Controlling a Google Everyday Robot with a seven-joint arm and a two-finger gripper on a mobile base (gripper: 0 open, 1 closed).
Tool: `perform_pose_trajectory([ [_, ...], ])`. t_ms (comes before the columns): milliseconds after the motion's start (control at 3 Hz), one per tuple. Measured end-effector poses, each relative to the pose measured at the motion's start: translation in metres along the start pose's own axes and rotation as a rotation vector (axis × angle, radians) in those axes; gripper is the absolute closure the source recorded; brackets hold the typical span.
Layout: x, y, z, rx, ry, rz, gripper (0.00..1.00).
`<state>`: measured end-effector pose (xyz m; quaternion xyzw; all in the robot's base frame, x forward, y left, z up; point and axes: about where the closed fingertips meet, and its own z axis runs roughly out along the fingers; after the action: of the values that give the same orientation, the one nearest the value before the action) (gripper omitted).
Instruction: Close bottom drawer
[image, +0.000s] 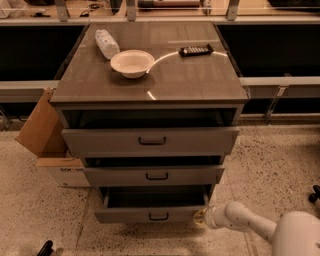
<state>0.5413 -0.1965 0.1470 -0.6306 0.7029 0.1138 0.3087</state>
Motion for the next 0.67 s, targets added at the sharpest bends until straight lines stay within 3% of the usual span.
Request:
perform_pose_trajectory([
  [667,-0.001,-0.039,0.013,0.03,-0.046,0.017,1.0],
])
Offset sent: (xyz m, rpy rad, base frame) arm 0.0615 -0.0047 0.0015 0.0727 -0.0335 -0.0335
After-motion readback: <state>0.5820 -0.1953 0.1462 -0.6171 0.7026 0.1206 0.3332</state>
